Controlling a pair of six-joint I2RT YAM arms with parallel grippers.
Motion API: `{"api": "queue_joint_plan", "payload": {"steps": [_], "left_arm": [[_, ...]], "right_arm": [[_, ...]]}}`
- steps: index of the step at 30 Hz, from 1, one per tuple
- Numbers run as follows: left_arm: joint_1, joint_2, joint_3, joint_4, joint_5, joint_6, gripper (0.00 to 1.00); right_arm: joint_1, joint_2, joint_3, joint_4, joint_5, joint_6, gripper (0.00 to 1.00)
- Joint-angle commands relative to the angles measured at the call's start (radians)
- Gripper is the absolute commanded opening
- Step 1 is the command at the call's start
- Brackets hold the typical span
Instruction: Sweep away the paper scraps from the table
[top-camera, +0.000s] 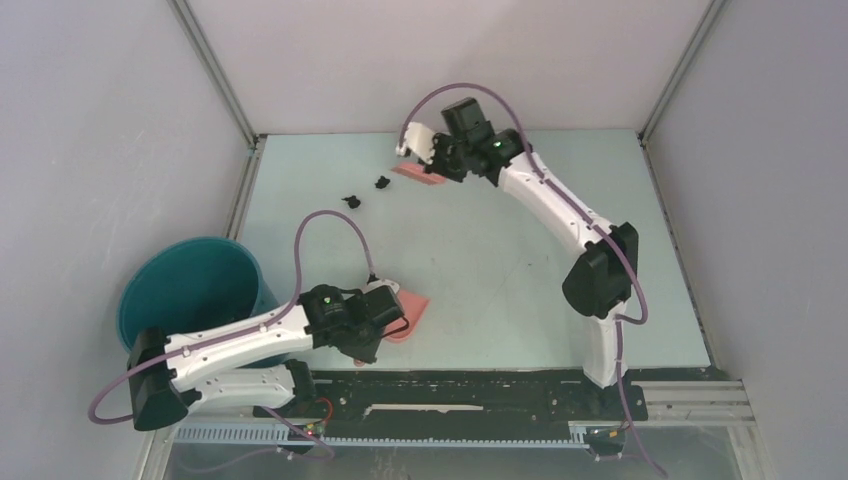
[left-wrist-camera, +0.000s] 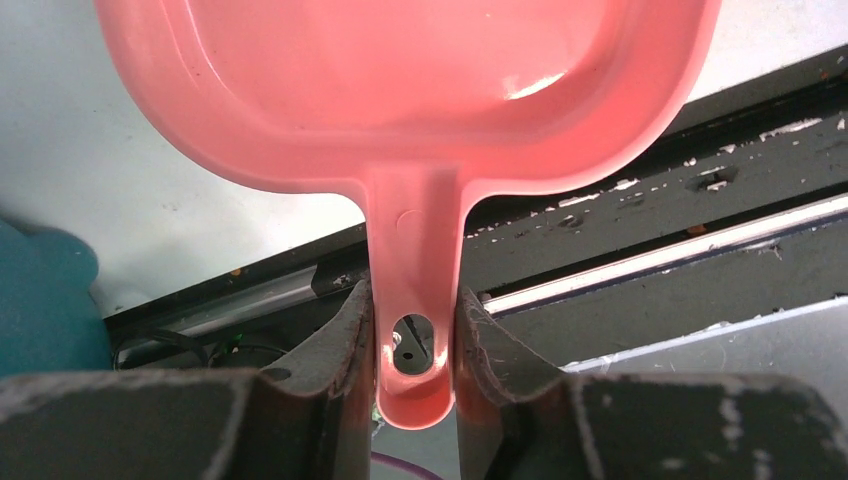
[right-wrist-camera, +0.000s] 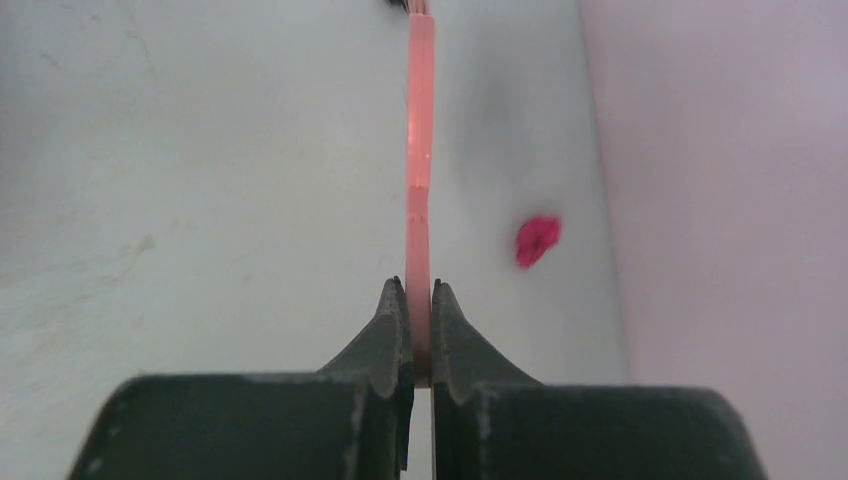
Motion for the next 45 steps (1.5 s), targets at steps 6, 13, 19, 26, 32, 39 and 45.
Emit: {"api": "queue_joint_plan", "payload": {"steps": [6, 13, 19, 26, 32, 39, 45], "left_arm": [[-0.018, -0.085, -0.032, 0.018, 0.048, -0.001, 0.0], [-0.024, -0.149, -0.044, -0.01, 0.032, -0.023, 0.0], [-0.029, -0.187, -0.067, 0.03, 0.071, -0.056, 0.0], [-0.033, -0.255, -0.096, 0.051, 0.099, -0.056, 0.0], [-0.035, -0.273, -0.108, 0.052, 0.12, -0.045, 0.0], [-0.037, -0.293, -0.122, 0.07, 0.156, -0.034, 0.0], [-0.039, -0.293, -0.108, 0.06, 0.156, -0.019, 0.0]], "right_arm": [[0.09, 0.034, -0.308, 0.86, -0.128, -0.652, 0.0], [0.096, 0.307, -0.042, 0.902, -0.256, -0.832, 0.0], [0.083, 0.467, 0.131, 0.775, -0.341, -0.997, 0.0], [0.091, 0.518, 0.161, 0.642, -0.382, -1.134, 0.0], [0.103, 0.485, 0.114, 0.488, -0.317, -1.188, 0.0], [0.102, 0.338, -0.148, 0.521, -0.276, -1.222, 0.0], [0.095, 0.132, -0.405, 0.491, -0.215, -1.163, 0.0]]}}
